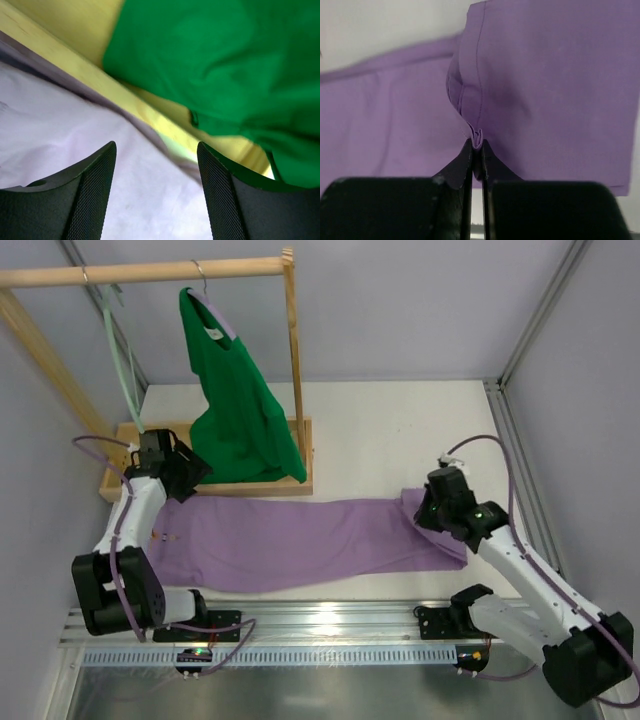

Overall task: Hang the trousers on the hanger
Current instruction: Fold the trousers

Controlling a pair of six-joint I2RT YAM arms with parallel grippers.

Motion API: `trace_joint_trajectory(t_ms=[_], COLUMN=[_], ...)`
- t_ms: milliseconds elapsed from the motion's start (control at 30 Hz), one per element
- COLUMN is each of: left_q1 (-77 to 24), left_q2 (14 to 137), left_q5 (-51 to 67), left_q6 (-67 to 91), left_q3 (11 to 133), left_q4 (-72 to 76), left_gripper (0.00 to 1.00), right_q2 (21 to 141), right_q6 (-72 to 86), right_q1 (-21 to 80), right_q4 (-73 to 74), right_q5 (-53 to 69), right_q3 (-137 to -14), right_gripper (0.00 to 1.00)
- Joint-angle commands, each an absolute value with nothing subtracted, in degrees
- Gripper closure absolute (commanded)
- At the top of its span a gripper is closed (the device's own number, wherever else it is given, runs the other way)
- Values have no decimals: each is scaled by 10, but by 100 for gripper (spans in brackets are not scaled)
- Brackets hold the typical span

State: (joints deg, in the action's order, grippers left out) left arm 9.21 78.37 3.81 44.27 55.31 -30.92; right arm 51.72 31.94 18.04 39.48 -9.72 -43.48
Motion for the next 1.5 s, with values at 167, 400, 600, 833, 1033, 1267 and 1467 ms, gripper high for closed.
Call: trace_joint_trajectory(t_ms=[167, 400, 600, 833, 1033, 1267, 1467], left_q1=[-71, -242, -346, -511, -584, -599, -599], left_q2=[684, 570, 521, 541, 606, 731, 868], left_q5=[47, -19, 18, -103, -134, -120, -120], left_q6=[342, 397, 462, 503, 508, 508, 513], left_q3=[542, 485, 438, 452, 489, 540, 613], left_q4=[-347, -355, -275, -264, -210, -113, -83], left_gripper=[35, 34, 33, 33, 32, 31, 31], right_q2=[601, 546, 522, 603, 628, 586, 443], right_q6=[494, 488, 419, 446, 431, 380, 375], right_q1=[395, 417, 411, 385, 379, 307, 209], right_q4=[305, 394, 389, 303, 270, 319, 442], right_q5=[-42, -109, -195, -134, -121, -64, -125], right_q3=[-380, -439, -411, -337, -294, -331, -407], right_gripper=[71, 47, 49, 54, 55, 59, 53])
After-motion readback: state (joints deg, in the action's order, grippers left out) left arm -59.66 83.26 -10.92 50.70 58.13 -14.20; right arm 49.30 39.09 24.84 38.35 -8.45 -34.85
